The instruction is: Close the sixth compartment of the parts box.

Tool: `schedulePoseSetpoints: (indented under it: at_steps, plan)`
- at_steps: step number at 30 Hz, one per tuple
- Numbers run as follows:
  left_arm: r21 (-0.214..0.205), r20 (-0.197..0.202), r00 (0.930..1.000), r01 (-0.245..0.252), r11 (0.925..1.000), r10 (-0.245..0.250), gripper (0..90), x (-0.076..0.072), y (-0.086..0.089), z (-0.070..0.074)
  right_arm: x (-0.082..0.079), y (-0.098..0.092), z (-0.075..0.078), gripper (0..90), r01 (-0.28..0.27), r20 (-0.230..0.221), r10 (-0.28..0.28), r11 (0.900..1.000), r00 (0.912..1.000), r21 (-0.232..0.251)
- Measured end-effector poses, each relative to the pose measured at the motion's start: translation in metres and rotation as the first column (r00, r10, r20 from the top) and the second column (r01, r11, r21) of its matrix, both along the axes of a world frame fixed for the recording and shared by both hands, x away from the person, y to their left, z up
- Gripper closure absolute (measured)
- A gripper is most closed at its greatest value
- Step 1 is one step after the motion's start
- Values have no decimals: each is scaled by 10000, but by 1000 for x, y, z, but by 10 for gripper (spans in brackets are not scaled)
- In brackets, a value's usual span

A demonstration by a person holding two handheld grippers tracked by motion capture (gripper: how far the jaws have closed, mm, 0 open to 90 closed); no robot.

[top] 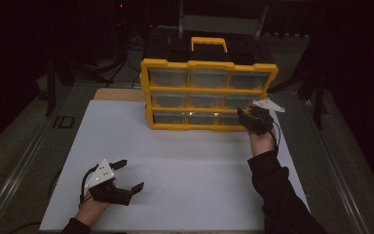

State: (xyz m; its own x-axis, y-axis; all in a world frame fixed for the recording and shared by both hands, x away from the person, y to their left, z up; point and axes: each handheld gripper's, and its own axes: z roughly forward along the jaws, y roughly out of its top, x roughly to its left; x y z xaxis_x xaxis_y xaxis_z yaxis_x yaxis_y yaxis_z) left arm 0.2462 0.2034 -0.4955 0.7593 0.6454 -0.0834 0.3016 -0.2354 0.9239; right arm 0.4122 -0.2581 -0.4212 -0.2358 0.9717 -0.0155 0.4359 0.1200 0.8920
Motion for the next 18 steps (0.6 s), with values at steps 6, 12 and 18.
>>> schedulePoseSetpoints:
  at_steps: [6,12,18]
  plan:
    - [-4,-20,10000,-4,10000,4,0,0,0,0,-1,3,0,227,-181,-171,185,9996,9997,196]
    - [-5,-17,10000,15,10000,-15,0,0,0,0,-4,6,2,86,-371,-301,380,9989,9988,291]
    - [12,-21,10000,21,10000,-21,0,0,0,0,-6,6,3,86,-803,-422,821,9959,9957,416]
